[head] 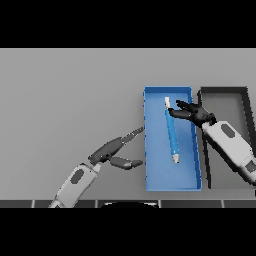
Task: Pick up the blue pipe and place it into the blue bin.
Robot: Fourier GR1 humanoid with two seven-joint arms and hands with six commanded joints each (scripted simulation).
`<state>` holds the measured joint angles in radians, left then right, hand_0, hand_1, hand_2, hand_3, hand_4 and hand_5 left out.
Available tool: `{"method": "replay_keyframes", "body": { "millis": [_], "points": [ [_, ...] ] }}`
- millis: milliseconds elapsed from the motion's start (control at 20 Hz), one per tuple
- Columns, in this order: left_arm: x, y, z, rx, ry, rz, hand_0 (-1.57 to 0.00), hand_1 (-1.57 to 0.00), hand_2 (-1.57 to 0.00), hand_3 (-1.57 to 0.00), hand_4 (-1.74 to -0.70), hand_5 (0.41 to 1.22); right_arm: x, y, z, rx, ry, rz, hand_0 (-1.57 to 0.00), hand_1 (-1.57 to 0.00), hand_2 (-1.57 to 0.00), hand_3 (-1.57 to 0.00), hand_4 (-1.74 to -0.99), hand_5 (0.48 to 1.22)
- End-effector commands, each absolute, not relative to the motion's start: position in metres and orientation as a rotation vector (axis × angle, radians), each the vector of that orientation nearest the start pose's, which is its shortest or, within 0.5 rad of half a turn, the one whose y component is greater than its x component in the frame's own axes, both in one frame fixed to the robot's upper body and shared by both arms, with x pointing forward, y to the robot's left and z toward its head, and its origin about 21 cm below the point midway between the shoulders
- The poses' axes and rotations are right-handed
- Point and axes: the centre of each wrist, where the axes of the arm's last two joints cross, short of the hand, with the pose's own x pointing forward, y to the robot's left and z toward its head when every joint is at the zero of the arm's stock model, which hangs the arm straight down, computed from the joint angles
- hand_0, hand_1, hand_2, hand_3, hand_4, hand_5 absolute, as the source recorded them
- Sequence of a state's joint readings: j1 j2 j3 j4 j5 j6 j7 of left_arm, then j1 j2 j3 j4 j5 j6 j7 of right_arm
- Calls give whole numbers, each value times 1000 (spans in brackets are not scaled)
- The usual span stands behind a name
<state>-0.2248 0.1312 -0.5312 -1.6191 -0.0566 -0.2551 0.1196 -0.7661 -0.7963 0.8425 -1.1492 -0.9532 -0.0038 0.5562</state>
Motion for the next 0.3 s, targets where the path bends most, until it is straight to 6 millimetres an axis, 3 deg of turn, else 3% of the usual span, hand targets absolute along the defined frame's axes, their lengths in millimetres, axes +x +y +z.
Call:
{"method": "replay_keyframes", "body": {
  "millis": [0, 250],
  "points": [
    [253, 116, 49, -428, -1554, -906, 1, 1, 1, 1, -886, 476, 368, -260, 99, 22, -810, 545, -167, -90, -29, -6, -1152, 809],
    [252, 109, 51, -441, -1542, -908, 1, 1, 1, 1, -885, 480, 368, -259, 104, 12, -824, 562, -212, -100, -24, -5, -1152, 798]
  ]
}}
